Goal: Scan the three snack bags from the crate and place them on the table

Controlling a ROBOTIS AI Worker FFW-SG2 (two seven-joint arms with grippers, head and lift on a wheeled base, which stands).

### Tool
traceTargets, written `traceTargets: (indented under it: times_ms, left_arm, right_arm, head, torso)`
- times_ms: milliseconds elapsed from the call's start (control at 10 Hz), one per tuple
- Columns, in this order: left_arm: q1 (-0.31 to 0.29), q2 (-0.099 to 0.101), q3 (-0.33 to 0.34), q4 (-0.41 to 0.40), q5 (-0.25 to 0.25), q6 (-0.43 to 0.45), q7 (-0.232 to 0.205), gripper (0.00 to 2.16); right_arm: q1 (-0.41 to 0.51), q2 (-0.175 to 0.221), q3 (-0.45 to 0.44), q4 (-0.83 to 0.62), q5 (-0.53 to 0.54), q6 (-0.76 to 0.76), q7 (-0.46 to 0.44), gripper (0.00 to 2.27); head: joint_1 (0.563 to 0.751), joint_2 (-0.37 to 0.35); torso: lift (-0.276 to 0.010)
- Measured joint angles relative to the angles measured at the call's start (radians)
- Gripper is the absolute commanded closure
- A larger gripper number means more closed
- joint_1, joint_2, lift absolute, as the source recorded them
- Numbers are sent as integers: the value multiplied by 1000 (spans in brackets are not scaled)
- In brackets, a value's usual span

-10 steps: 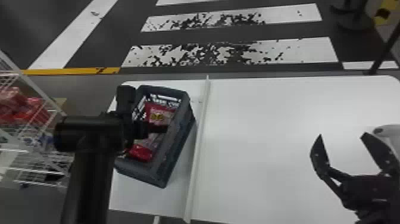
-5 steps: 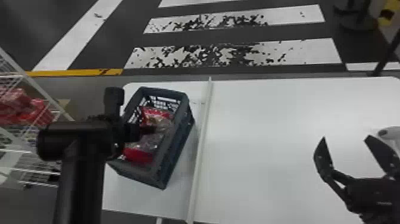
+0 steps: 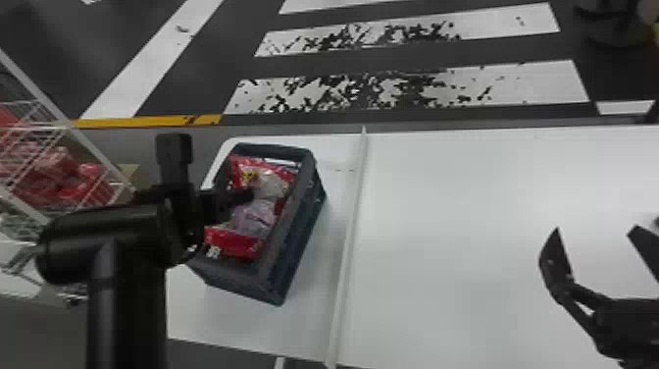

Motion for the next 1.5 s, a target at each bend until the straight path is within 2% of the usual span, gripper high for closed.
traceTargets:
  times_ms: [300,600,700,800,1100,1500]
  left_arm:
    - [14,-18,12,-98,30,17,12,2135]
    - [14,-19,44,-183,63,90,8,2135]
    - [8,-17,54,-197,72,132,-7,2135]
    - [1,-13,65,-201,83,170,-16,2135]
    - [2,-11,130,-197,176,248,-18,2138]
    - [79,-25,165,-208,201,197,-12,2138]
  right_arm:
    - [0,0,-2,4,-1,-3,-1,70]
    - [-12,0,-3,20,-15,-3,0,70]
    - [-14,0,-3,21,-16,-3,0,70]
    - [-15,0,-2,21,-17,-3,0,70]
    - [-17,-1,-1,24,-18,-3,0,70]
    - [-17,-1,-1,31,-26,-6,0,73]
  head:
    - [695,241]
    - [695,239]
    - [695,239]
    - [695,238]
    - [695,243]
    - [695,260]
  torso:
    - [-62]
    - [-62]
    - [-62]
    - [-62]
    - [-62]
    - [-62]
